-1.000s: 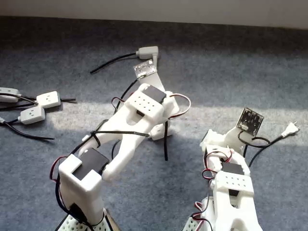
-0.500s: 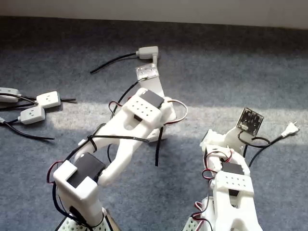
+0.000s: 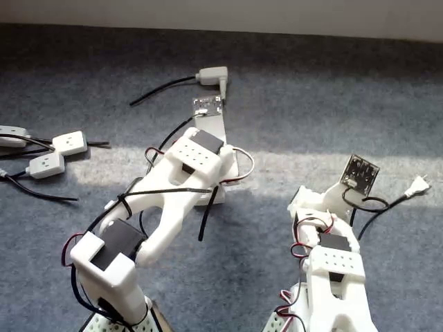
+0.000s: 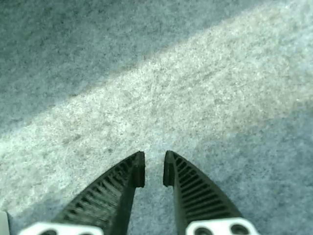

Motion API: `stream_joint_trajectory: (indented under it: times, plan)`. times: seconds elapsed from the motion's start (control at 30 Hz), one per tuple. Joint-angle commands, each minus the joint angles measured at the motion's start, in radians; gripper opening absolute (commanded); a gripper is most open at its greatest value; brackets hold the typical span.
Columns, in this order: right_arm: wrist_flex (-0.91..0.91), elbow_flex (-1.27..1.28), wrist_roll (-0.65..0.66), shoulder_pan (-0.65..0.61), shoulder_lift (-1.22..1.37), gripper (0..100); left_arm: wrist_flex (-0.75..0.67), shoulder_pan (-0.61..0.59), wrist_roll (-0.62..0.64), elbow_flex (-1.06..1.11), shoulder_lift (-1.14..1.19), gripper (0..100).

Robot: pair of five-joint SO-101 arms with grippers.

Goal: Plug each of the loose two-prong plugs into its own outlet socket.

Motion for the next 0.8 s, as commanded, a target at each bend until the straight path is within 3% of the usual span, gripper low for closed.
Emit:
stream_joint_trajectory:
  times: [0.0, 0.13, 0.3, 0.4, 0.53, 0.77]
  plan:
    - [-0.016, -0.012, -0.003, -0.001, -0.025, 8.4, 0.038, -0.042, -0.095, 0.061, 0.019, 1]
    - [-0.016, -0.012, -0.003, -0.001, -0.025, 8.4, 0.044, -0.039, -0.141, 0.061, 0.019, 2]
    - [-0.016, -0.012, -0.003, -0.001, -0.025, 8.4, 0.095, -0.044, -0.137, 0.051, 0.013, 24]
    - [-0.016, -0.012, -0.003, -0.001, -0.025, 8.4, 0.109, -0.048, -0.106, 0.051, 0.008, 32]
    - [-0.018, -0.012, -0.003, -0.001, -0.025, 8.4, 0.150, -0.076, -0.084, -0.018, 0.007, 33]
    - [-0.018, -0.012, -0.003, -0.001, -0.025, 8.4, 0.362, -0.159, -0.083, -0.317, 0.007, 34]
